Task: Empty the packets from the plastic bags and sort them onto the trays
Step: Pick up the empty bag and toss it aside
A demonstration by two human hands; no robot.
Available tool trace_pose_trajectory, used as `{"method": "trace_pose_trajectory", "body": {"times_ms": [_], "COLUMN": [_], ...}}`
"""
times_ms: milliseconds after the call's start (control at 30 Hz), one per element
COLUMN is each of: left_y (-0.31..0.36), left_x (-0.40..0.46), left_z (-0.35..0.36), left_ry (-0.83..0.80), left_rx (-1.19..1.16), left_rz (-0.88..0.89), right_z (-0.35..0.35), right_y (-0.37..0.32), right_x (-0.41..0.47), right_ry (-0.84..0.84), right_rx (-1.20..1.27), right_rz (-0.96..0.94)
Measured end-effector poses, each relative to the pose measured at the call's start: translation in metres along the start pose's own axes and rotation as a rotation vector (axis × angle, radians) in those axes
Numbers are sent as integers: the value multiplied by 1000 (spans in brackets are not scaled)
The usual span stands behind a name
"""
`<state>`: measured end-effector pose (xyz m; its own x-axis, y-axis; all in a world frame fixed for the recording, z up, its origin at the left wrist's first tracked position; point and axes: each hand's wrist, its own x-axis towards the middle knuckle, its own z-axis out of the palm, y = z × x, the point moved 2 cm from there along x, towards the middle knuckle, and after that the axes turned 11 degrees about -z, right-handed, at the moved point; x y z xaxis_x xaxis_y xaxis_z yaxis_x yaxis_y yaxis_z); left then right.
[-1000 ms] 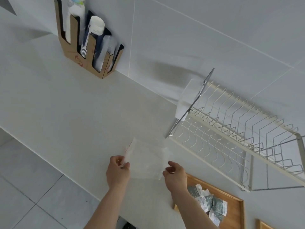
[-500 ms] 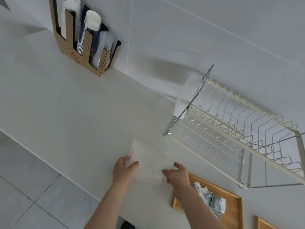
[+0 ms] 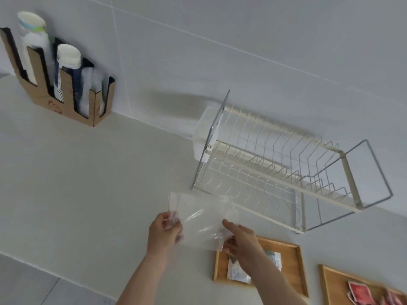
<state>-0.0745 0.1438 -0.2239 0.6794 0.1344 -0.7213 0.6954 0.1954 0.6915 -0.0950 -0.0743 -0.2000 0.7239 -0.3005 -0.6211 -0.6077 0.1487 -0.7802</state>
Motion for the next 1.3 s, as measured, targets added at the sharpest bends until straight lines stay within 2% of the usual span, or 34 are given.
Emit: {"method": "trace_pose_trajectory", "body": {"times_ms": [267, 400, 533, 800, 1033, 1300], "left_y": [-3, -18, -33, -83, -145, -246], "left_x": [-22, -36, -57, -121, -216, -302], "left_z": [77, 116, 157, 284, 412, 539], "left_ry": [-143, -152, -141, -228, -263, -536], "left_rx": [174, 382, 536, 637, 745, 947], "left_rz": [-1, 22, 97, 148, 290, 404], "right_z": [-80, -129, -184, -336, -491, -646], "right_y": [1, 4, 13, 36, 81, 159], "right_x": [-12, -24, -31, -64, -101, -173], "right_ry": [138, 209, 280, 565, 703, 852], "right_rx": [43, 116, 77, 134, 270, 432], "right_rz": [-118, -169, -186, -201, -234, -229]}}
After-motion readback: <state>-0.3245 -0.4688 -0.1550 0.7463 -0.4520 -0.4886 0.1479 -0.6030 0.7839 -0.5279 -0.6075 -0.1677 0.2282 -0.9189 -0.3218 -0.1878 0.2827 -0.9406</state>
